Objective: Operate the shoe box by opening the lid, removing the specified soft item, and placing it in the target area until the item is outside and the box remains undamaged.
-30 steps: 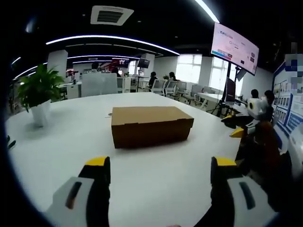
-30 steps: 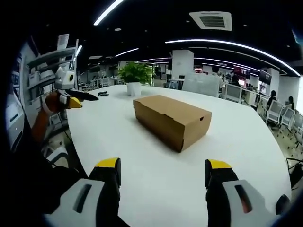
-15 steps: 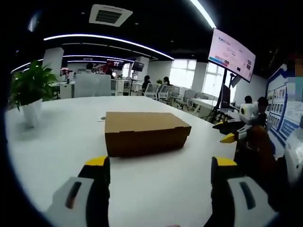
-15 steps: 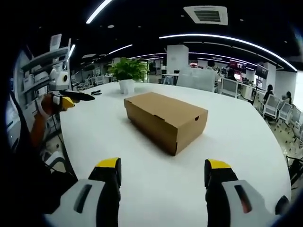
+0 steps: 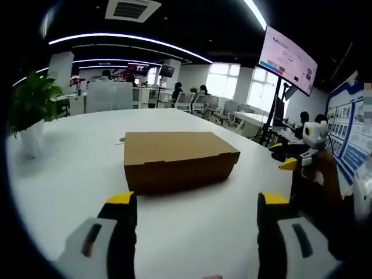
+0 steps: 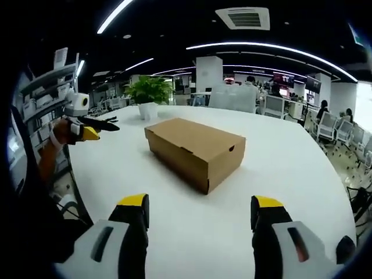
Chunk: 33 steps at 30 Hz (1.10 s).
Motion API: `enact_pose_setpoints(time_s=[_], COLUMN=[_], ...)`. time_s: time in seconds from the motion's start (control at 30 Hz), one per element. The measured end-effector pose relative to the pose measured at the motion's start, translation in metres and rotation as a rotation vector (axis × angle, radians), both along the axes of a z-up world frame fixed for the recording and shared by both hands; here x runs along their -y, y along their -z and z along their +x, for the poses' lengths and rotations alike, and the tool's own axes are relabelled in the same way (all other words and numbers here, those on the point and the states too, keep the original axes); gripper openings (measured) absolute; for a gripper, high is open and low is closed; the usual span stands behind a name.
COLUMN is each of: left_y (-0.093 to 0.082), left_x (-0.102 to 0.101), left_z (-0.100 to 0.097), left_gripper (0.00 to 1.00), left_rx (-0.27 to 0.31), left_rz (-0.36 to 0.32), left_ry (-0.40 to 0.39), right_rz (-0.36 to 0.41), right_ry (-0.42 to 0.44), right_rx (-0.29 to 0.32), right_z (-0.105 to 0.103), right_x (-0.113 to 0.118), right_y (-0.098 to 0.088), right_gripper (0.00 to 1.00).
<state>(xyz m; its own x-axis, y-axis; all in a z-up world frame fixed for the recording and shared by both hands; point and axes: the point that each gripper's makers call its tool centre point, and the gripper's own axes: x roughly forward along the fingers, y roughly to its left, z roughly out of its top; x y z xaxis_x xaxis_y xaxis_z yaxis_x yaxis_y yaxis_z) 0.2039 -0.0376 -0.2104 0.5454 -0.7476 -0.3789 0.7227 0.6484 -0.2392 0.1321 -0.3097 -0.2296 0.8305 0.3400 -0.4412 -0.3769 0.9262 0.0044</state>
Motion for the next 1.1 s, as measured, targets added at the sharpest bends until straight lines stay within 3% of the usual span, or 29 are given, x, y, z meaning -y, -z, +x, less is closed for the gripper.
enact_pose_setpoints(time_s=[0.17,0.47,0.8,1.0,1.1], left_y=[-0.009,-0.006,-0.004,-0.018,-0.018], left_x=[0.002,0.005,0.016,0.017,0.018], left_z=[0.013,0.037,0.059,0.074,0.085], left_gripper=[0.91,0.91,0.91,0.91,0.92], left_rx=[0.02,0.017,0.017,0.052,0.052], left_rz=[-0.025,-0.022,-0.009,0.019,0.022], left_ry=[0.013,0.025,0.057,0.055,0.051], right_rz=[0.022,0.047,0.07,0.094,0.091], right_ry=[0.01,0.033,0.047,0.055,0.056], right_rx=[-0.003,0.007,-0.024,-0.023,-0.027], right_z=[0.01,0.024,0.04,0.049,0.052], right_x=[-0.002,0.001,0.007,0.013,0.016], right_y=[0.002,-0.006,0.005,0.007,0.008], right_gripper=[0.73,0.73,0.72,0.71,0.71])
